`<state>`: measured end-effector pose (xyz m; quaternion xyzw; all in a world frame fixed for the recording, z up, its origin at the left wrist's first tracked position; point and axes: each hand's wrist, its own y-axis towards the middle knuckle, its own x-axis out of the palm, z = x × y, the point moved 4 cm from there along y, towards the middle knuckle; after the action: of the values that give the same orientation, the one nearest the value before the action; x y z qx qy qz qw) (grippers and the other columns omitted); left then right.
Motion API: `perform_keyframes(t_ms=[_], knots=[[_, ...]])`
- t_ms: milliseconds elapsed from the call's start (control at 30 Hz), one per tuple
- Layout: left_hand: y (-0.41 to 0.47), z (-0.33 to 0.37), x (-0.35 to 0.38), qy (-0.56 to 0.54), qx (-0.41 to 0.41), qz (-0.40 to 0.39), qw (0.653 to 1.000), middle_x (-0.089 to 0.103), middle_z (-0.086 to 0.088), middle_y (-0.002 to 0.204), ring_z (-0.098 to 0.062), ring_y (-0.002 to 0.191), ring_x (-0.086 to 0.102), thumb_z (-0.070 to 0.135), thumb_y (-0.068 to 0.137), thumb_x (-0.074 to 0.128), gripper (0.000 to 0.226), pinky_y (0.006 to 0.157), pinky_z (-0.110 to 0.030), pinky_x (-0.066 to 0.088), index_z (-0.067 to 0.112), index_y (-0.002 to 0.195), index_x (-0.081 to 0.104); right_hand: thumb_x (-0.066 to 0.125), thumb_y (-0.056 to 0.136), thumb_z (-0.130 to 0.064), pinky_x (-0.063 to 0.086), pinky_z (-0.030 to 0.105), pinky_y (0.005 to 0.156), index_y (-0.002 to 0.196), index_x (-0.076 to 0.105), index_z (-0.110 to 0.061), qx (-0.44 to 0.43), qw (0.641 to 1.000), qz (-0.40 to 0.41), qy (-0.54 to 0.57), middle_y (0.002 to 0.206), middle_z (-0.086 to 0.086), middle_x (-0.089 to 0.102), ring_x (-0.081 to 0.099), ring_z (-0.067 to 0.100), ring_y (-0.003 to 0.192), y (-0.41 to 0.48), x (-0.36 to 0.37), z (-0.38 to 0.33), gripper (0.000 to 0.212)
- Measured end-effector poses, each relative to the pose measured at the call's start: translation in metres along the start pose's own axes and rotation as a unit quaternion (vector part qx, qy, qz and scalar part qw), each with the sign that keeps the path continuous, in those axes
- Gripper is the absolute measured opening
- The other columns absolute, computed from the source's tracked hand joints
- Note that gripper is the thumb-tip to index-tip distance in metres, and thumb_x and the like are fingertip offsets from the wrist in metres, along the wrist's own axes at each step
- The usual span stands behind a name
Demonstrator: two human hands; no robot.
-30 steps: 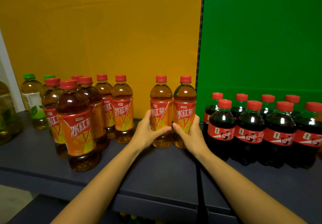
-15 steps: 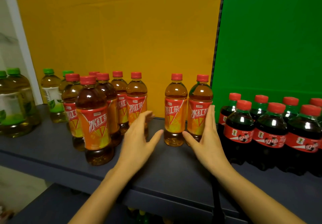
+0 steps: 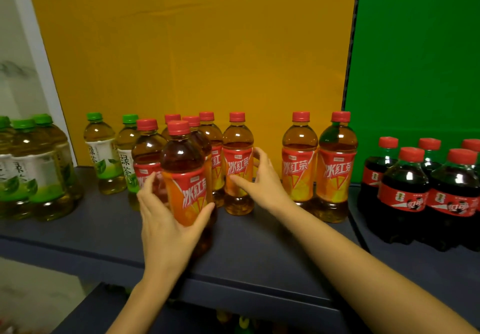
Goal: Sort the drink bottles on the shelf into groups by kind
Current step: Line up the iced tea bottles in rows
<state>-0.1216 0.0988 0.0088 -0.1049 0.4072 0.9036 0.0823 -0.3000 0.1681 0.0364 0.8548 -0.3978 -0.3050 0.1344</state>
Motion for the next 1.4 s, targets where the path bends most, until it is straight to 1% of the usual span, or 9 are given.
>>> perform_keyframes(t_ms=[167,467,600,733,867,1100,1200,1300,1400], knots=[[-0.001,-0.018,0.004,-0.039,-0.058,-0.08,0.994,0.053,0.008,0.108,-0.016,0.103,0.055,0.058,0.053,0.068,0.08,0.085,-0.033,0.045,0.02,0.119,0.041,0.075,0.074,-0.021,0.036,0.033,0.101,0.141,0.016,-0.013,0.063,0.997,0.007,0.043,0.138,0.008,0.044,0.042,0.022,0.129,0.017,0.023,0.013,0.09],[-0.003,-0.011,0.003,-0.098,-0.041,-0.089,0.99,0.059,0.007,0.105,-0.014,0.096,0.058,0.053,0.055,0.069,0.065,0.085,-0.033,0.048,0.024,0.108,0.045,0.075,0.073,-0.03,0.041,0.029,0.094,0.127,0.031,-0.011,0.04,0.999,0.022,-0.027,0.129,0.007,0.051,0.048,0.021,0.121,-0.022,-0.003,0.002,0.072],[-0.011,0.009,0.008,-0.158,-0.016,-0.103,0.982,0.061,0.011,0.101,-0.001,0.092,0.058,0.047,0.053,0.071,0.066,0.077,-0.015,0.042,0.02,0.11,0.05,0.075,0.072,-0.035,0.043,0.033,0.1,0.128,0.032,-0.017,0.015,0.999,0.017,-0.027,0.127,0.0,0.052,0.049,0.015,0.12,-0.054,-0.031,-0.006,0.072],[-0.014,0.038,0.026,-0.216,0.003,-0.163,0.963,0.062,0.02,0.096,0.011,0.092,0.058,0.048,0.052,0.075,0.055,0.07,-0.004,0.046,0.042,0.099,0.047,0.076,0.069,-0.039,0.045,0.034,0.1,0.125,0.037,-0.027,0.003,0.999,0.039,-0.02,0.12,-0.009,0.055,0.053,0.007,0.113,-0.081,-0.07,-0.011,0.069],[-0.018,0.058,0.052,-0.271,-0.015,-0.235,0.933,0.065,0.019,0.099,0.008,0.094,0.061,0.047,0.053,0.077,0.056,0.076,-0.013,0.051,0.041,0.102,0.05,0.074,0.058,-0.058,0.047,0.04,0.098,0.122,0.04,-0.035,0.012,0.997,0.073,-0.035,0.118,-0.013,0.06,0.057,0.006,0.111,-0.099,-0.106,-0.004,0.076],[-0.014,0.072,0.103,-0.273,-0.016,-0.32,0.907,0.062,0.021,0.103,0.011,0.095,0.059,0.058,0.052,0.08,0.059,0.082,-0.021,0.051,0.045,0.101,0.049,0.074,0.064,-0.038,0.05,0.027,0.092,0.121,0.042,-0.03,0.033,0.992,0.118,-0.001,0.114,-0.014,0.059,0.058,-0.003,0.104,-0.111,-0.135,0.022,0.066],[-0.016,0.076,0.116,-0.281,-0.015,-0.345,0.895,0.061,0.022,0.104,0.015,0.094,0.058,0.049,0.054,0.076,0.056,0.078,-0.015,0.05,0.044,0.103,0.048,0.073,0.069,-0.032,0.05,0.017,0.085,0.124,0.041,-0.027,0.031,0.99,0.136,0.009,0.114,-0.015,0.059,0.059,-0.007,0.101,-0.107,-0.135,0.029,0.065],[-0.017,0.076,0.125,-0.283,-0.01,-0.363,0.888,0.059,0.022,0.106,0.014,0.096,0.057,0.046,0.055,0.075,0.061,0.077,-0.012,0.05,0.042,0.108,0.045,0.072,0.072,-0.034,0.046,0.019,0.089,0.129,0.037,-0.026,0.026,0.99,0.136,-0.002,0.115,-0.014,0.056,0.056,-0.001,0.105,-0.099,-0.134,0.036,0.067],[-0.016,0.073,0.132,-0.278,-0.014,-0.365,0.889,0.055,0.018,0.113,0.003,0.106,0.055,0.047,0.054,0.074,0.07,0.088,-0.021,0.05,0.036,0.115,0.041,0.07,0.075,-0.032,0.046,0.026,0.094,0.133,0.032,-0.02,0.034,0.99,0.14,0.007,0.119,-0.009,0.054,0.054,0.003,0.108,-0.095,-0.131,0.046,0.071]])
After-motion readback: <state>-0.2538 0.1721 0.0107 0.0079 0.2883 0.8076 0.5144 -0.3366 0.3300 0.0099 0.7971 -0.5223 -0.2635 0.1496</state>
